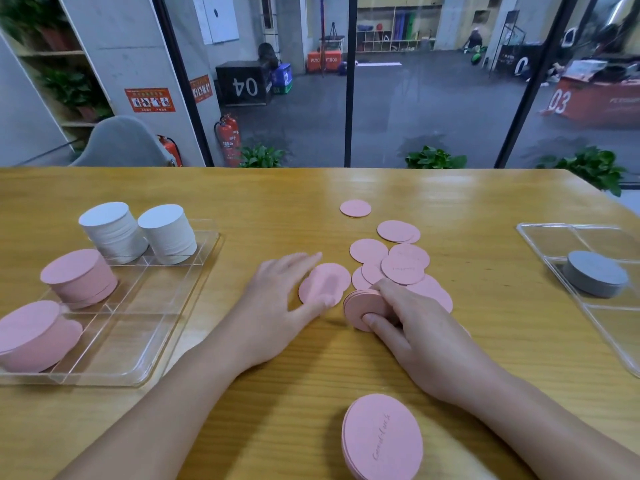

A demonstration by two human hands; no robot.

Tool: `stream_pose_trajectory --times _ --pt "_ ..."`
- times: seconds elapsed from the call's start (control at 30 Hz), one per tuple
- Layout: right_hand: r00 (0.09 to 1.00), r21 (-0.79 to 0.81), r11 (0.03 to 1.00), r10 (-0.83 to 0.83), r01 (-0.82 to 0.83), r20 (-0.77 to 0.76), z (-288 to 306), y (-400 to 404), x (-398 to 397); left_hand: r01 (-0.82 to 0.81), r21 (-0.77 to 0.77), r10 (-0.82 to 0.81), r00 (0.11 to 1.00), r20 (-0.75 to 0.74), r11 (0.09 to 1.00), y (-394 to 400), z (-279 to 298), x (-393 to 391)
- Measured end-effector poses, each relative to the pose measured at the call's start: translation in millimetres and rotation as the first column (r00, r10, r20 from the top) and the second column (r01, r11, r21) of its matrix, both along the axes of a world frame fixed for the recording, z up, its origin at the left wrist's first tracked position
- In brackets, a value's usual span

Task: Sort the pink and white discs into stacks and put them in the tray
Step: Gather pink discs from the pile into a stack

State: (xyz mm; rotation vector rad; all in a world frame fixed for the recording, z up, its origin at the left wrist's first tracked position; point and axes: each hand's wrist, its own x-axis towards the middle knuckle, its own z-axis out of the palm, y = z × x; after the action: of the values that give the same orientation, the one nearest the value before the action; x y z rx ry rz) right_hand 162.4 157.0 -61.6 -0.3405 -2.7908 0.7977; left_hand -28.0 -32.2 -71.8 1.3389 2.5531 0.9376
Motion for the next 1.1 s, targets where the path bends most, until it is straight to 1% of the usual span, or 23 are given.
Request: stream_pose_trajectory --times 0.07,0.13,0.27,0.33,0.43,0.53,0.6,0.73,0.87,1.0,1.1 --pt "1.0 -0.002 1.0 0.005 -0.005 -0.005 -0.4 1.0 0.5 -0.126 -0.044 0.123 0.99 -0.076 0.991 1.5 1.1 -1.5" --pt "1.0 -0.015 1.0 0.016 -0.016 -0.019 -0.8 0.9 0.2 -0.153 -0.096 0.14 0.982 -0.13 0.984 3.8 -1.6 -1.8" --pt "0.998 -0.031 0.999 0.038 -0.039 -0.045 -2.6 2.7 0.7 -0.12 -0.052 0.117 0.991 -0.061 0.991 3.9 0.9 5.1" --pt "0.998 -0.048 0.998 0.043 -0.045 -0.053 -4.6 4.4 0.9 -0.114 0.024 0.113 0.993 0.024 0.993 3.4 6.1 6.1" --pt "0.997 -0.052 0.997 0.05 -0.053 -0.053 -5.9 5.5 1.2 -0.124 0.253 0.049 0.958 0.284 0.96 2.9 11.1 3.6" --pt "0.997 -0.047 0.997 0.055 -0.058 -0.055 -6.2 6.6 2.0 -0.188 0.418 -0.007 0.907 0.421 0.889 1.3 16.3 3.6" --pt "0.996 -0.039 0.997 0.062 -0.064 -0.057 -6.0 6.6 2.4 -0.218 0.468 -0.032 0.882 0.47 0.856 -0.1 17.5 0.9" --pt "0.995 -0.044 0.996 0.068 -0.071 -0.068 -5.9 6.7 2.8 -0.168 0.406 -0.022 0.905 0.424 0.898 -4.3 16.7 -3.0" --pt "0.996 -0.043 0.997 0.064 -0.067 -0.07 -7.2 7.1 2.2 -0.138 0.397 -0.034 0.917 0.397 0.907 -3.0 18.5 -0.9" --pt "0.994 -0.046 0.997 0.059 -0.063 -0.091 -7.2 5.8 2.7 -0.05 0.43 -0.13 0.917 0.378 0.901 -1.6 16.7 0.5" --pt "0.986 -0.068 0.996 0.039 -0.051 -0.164 -9.6 7.0 3.3 0.049 0.416 -0.202 0.921 0.333 0.908 -2.3 17.6 2.6"
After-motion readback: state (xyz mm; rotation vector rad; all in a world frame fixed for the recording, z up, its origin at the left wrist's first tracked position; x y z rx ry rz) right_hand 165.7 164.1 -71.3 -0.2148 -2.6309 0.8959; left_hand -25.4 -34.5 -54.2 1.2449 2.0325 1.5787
